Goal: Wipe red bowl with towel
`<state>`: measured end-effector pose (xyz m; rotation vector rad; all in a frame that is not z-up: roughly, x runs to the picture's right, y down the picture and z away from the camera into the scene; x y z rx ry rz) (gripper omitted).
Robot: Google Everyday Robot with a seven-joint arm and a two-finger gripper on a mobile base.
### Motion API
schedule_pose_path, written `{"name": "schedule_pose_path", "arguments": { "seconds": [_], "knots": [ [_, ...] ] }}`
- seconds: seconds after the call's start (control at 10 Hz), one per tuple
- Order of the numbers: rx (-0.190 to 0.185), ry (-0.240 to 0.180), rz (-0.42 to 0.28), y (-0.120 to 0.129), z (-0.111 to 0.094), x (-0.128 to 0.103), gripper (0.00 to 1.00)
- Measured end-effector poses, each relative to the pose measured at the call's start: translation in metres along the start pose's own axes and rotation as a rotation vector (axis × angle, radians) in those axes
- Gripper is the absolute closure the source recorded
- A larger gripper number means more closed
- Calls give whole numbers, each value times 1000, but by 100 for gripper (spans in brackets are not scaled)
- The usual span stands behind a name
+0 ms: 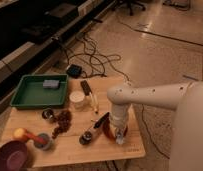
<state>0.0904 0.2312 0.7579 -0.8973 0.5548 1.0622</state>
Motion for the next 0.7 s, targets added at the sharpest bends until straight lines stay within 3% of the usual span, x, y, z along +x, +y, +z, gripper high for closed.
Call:
{"name": "schedule_pose_path", "arguments": {
  "seconds": [0.7],
  "knots": [
    [21,-13,15,-10,-15,-16,100]
  ]
}}
